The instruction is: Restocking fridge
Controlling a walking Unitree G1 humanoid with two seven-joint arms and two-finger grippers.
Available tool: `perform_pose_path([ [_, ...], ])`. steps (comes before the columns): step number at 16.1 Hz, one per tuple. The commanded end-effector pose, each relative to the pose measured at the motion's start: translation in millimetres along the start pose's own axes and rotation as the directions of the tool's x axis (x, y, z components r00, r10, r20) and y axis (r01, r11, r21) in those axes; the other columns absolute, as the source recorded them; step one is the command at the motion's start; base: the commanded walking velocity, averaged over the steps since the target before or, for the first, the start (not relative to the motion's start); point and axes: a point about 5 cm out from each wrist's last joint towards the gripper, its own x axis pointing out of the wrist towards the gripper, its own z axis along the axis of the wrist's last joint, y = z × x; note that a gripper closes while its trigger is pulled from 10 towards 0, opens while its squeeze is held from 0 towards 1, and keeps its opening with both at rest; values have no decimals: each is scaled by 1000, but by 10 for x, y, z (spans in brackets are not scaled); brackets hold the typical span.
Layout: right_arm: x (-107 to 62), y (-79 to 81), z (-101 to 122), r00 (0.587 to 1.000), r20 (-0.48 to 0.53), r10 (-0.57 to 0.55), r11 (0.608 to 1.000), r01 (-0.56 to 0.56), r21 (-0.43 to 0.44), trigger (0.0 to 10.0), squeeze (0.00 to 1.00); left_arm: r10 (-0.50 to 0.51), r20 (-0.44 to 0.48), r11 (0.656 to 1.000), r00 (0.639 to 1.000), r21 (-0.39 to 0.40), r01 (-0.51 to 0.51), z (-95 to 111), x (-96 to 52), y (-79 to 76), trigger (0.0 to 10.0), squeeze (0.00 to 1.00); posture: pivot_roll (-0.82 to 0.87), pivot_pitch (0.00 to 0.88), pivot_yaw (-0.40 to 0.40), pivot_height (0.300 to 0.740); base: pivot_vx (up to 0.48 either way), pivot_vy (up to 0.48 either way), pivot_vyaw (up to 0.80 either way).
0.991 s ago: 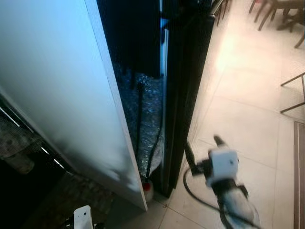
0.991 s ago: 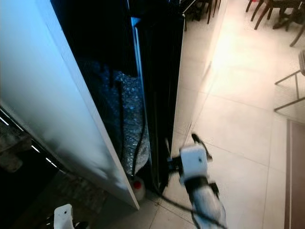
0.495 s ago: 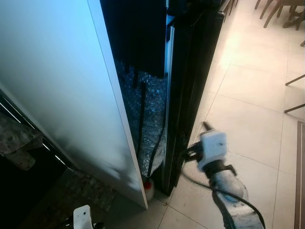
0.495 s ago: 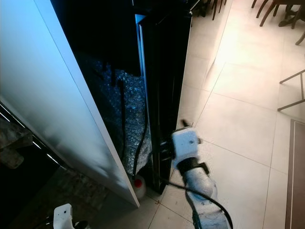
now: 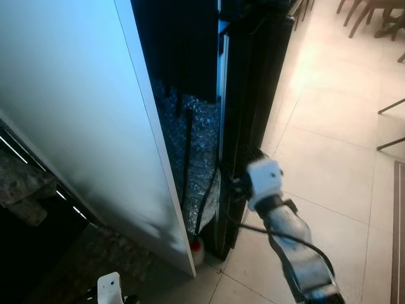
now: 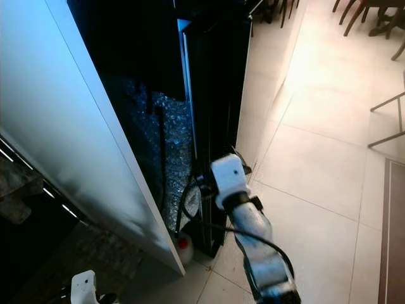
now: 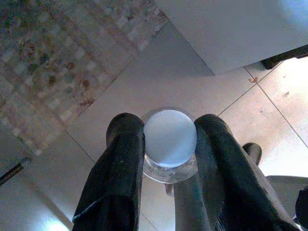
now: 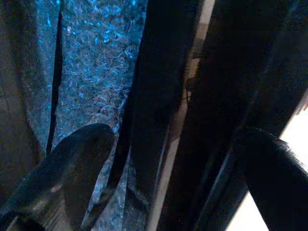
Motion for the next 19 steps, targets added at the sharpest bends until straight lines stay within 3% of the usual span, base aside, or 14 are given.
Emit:
perform_pose_path([
  [1,16,21,-14,1000,-2,3,1000,-3,18,10000,0,6,-33,1000,999,10,-6,-87,-16,36,10000,0,-138,88,76,740,0,0,0],
  [4,80,89,29,999,25,45,999,-45,17,10000,0,8,-36,1000,999,9,-7,-92,-18,40,10000,0,-140,88,76,740,0,0,0],
  [9,120,-57,87,990,77,-118,992,120,-29,10000,0,0,-40,1000,999,11,0,-106,-19,29,10000,0,-147,86,80,740,0,0,0],
  [14,68,-104,49,982,70,-173,984,176,-35,10000,0,-5,-44,1000,999,10,5,-121,-21,14,10000,0,-146,87,73,740,0,0,0],
  [16,4,-155,24,972,67,-224,972,228,-52,10000,0,-8,-48,1000,999,13,9,-130,-22,9,10000,0,-151,86,74,740,0,0,0],
  [19,-219,-339,-45,936,39,-350,933,352,-71,10000,0,-10,-50,1000,999,17,11,-136,-24,7,10000,0,-163,90,75,740,0,0,0],
])
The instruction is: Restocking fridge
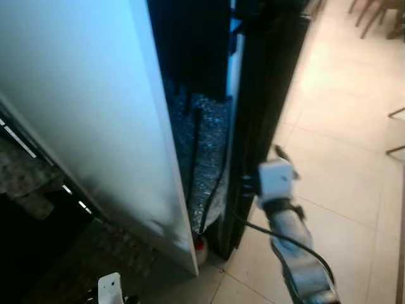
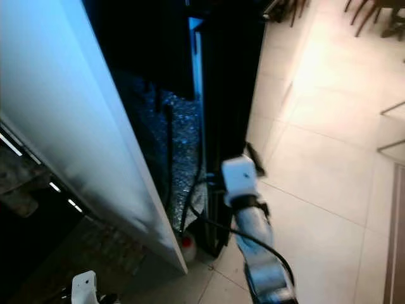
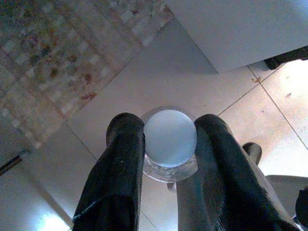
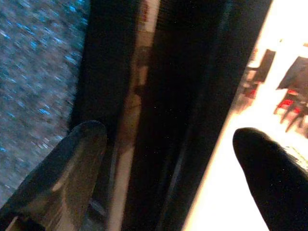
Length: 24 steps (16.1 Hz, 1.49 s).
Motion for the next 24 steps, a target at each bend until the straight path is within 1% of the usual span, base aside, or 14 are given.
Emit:
perform_pose_path([
  [1,-74,-258,-68,991,-40,-130,991,129,-31,10000,0,-5,-46,1000,999,19,6,-121,-21,18,10000,0,-164,90,75,740,0,0,0],
  [2,-100,-288,-83,989,-46,-141,990,140,-36,10000,0,-6,-46,1000,999,19,7,-121,-21,17,10000,0,-165,91,75,740,0,0,0],
  [3,-218,-429,-150,977,-77,-196,979,192,-67,10000,0,-8,-47,1000,999,20,9,-120,-21,17,10000,0,-171,92,76,740,0,0,0],
  [5,-320,-558,-195,963,-100,-252,965,242,-99,10000,0,-9,-47,1000,999,21,10,-119,-21,17,10000,0,-173,92,76,740,0,0,0],
  [6,-458,-733,-234,932,-119,-343,935,326,-143,10000,0,-10,-48,1000,999,23,11,-118,-21,18,10000,0,-176,92,77,740,0,0,0],
  [8,-666,-928,-351,874,-193,-447,893,422,-157,10000,0,-11,-48,1000,999,26,12,-115,-20,19,10000,0,-184,95,82,740,0,0,0],
  [10,-711,-858,-399,888,-249,-386,922,383,-63,10000,0,-12,-49,999,999,29,13,-113,-19,17,10000,0,-189,95,82,740,0,0,0],
  [11,-692,-712,-409,914,-281,-292,956,290,-51,10000,0,-12,-49,999,999,31,13,-112,-19,15,10000,0,-188,94,79,740,0,0,0],
  [13,-613,-428,-408,940,-324,-104,991,126,46,10000,0,-10,-45,1000,999,25,12,-106,-18,11,10000,0,-179,91,73,740,0,0,0],
  [16,-443,-176,-289,961,-277,21,996,3,87,10000,0,-8,-43,1000,999,21,9,-104,-17,7,10000,0,-174,90,72,740,0,0,0],
  [17,-396,-119,-260,965,-253,68,998,-61,34,10000,0,-5,-42,1000,999,15,5,-107,-17,5,10000,0,-162,87,66,740,0,0,0],
  [19,-366,-109,-244,967,-246,69,997,-61,40,10000,0,-3,-40,1000,999,11,3,-105,-17,7,10000,0,-160,87,65,740,0,0,0],
  [22,-303,-42,-190,965,-228,131,991,-122,50,10000,0,-1,-39,1000,999,12,1,-104,-18,12,10000,0,-163,88,68,740,0,0,0],
  [24,-195,-12,-128,974,-182,132,991,-131,18,10000,0,-3,-38,1000,999,13,3,-104,-18,14,10000,0,-164,88,71,740,0,0,0],
])
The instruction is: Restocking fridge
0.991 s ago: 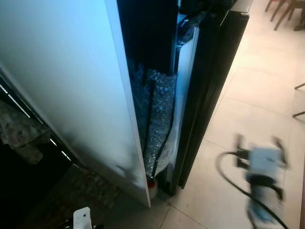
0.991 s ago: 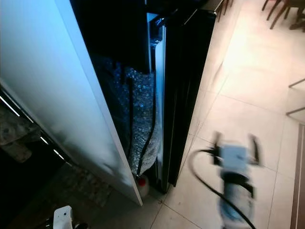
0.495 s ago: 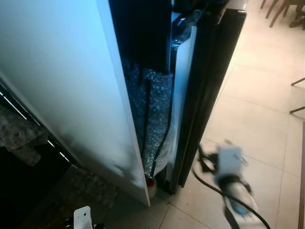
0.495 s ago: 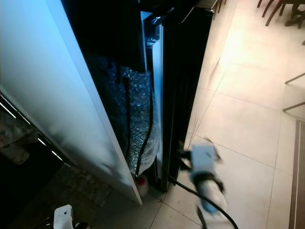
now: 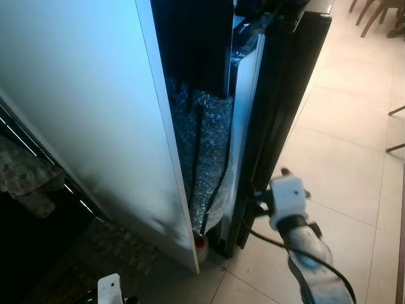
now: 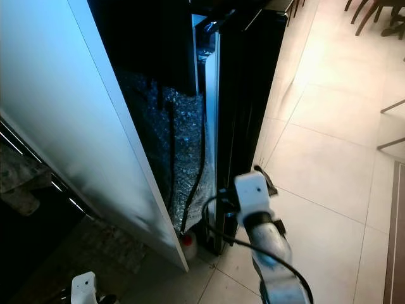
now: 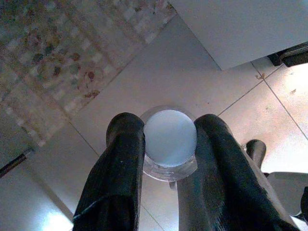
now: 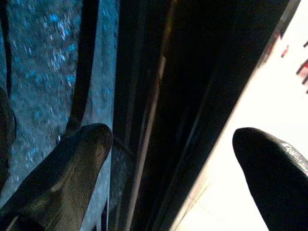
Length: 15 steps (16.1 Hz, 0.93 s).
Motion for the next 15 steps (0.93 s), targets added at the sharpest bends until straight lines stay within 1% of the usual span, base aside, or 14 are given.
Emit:
perform_pose_path([
  [1,16,52,-2,1000,3,24,1000,-24,-12,10000,0,-7,-35,1000,999,11,8,-92,-15,4,10000,0,-164,88,71,740,0,0,0],
  [3,99,119,72,998,36,44,999,-43,-9,10000,0,-8,-34,1000,999,7,8,-97,-16,4,10000,0,-155,89,69,740,0,0,0],
  [6,139,137,117,997,62,40,997,-36,-68,10000,0,-6,-36,1000,999,6,7,-102,-17,7,10000,0,-154,92,69,740,0,0,0],
  [7,161,127,141,997,76,24,996,-17,-88,10000,0,-6,-37,1000,999,5,7,-105,-18,8,10000,0,-153,90,68,740,0,0,0],
  [9,198,89,176,995,97,-18,996,26,-80,10000,0,-7,-37,1000,999,1,7,-109,-19,7,10000,0,-154,90,69,740,0,0,0],
  [11,218,37,207,991,116,-63,993,74,-94,10000,0,-10,-37,1000,999,1,10,-111,-19,4,10000,0,-154,89,70,740,0,0,0],
  [15,227,3,212,988,127,-85,990,98,-103,10000,0,-10,-37,1000,999,1,10,-110,-19,-1,10000,0,-157,88,69,740,0,0,0],
])
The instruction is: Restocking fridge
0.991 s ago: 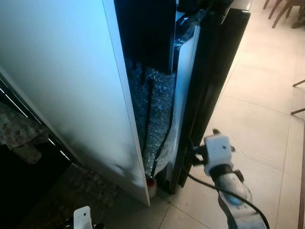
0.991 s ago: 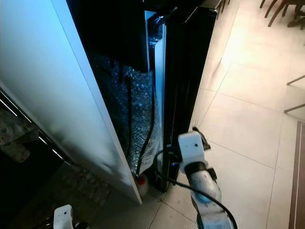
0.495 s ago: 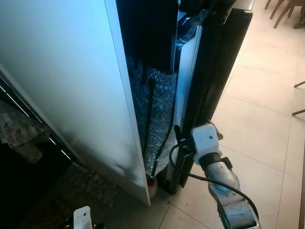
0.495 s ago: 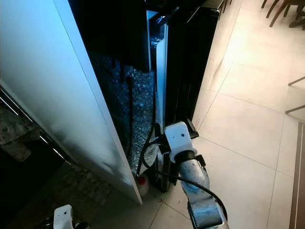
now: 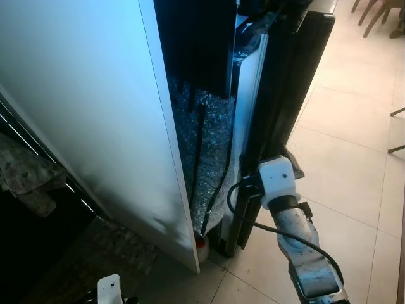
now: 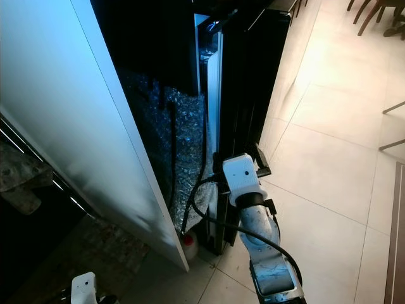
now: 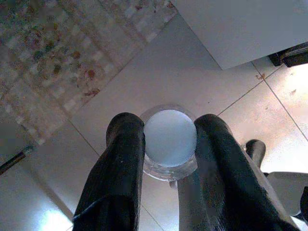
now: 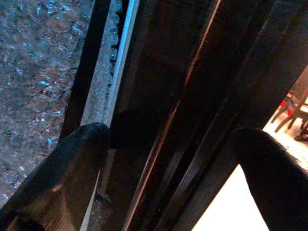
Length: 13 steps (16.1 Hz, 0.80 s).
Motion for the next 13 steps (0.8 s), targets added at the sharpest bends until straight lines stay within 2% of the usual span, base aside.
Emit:
perform_pose_path([
  [1,15,-13,6,1000,7,-18,1000,18,0,10000,0,-10,-36,1000,999,3,10,-103,-17,-2,10000,0,-156,88,70,740,0,0,0],
  [5,-36,-139,-26,994,0,-111,994,111,-20,10000,0,-16,-39,1000,999,6,17,-106,-17,-3,10000,0,-162,87,73,740,0,0,0],
  [9,-294,-435,-200,966,-65,-248,967,243,-78,10000,0,-20,-40,1000,999,7,20,-107,-17,-7,10000,0,-179,92,77,740,0,0,0],
  [11,-468,-618,-295,933,-104,-343,936,331,-116,10000,0,-23,-41,1000,999,9,23,-106,-17,-9,10000,0,-186,93,80,740,0,0,0],
  [13,-684,-839,-427,876,-166,-453,891,436,-128,10000,0,-28,-42,1000,999,14,28,-104,-16,-12,10000,0,-195,94,83,740,0,0,0],
])
